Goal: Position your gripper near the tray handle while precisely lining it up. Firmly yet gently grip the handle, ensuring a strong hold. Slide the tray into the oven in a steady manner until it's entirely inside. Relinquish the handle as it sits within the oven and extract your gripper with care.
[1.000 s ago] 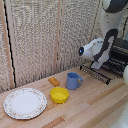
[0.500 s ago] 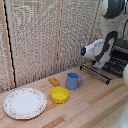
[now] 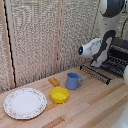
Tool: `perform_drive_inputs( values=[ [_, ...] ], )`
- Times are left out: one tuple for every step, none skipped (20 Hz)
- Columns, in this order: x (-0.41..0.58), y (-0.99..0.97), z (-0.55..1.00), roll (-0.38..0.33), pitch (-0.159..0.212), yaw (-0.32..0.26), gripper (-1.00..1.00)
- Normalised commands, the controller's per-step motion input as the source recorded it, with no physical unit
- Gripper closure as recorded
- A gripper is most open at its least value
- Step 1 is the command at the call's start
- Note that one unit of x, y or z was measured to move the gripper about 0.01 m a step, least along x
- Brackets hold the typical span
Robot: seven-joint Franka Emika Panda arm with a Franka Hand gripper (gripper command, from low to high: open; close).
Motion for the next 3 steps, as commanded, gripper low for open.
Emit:
perform_drive_inputs(
  values=[
    [0.246,0.41,0.39,0.159,0.038,0.000,-1.00],
    [0.254,0.40,0.35,0.163,0.034,0.030,-1.00],
    [0.343,0.45,0.28,0.124,0.043,0.077,-1.00]
  ],
)
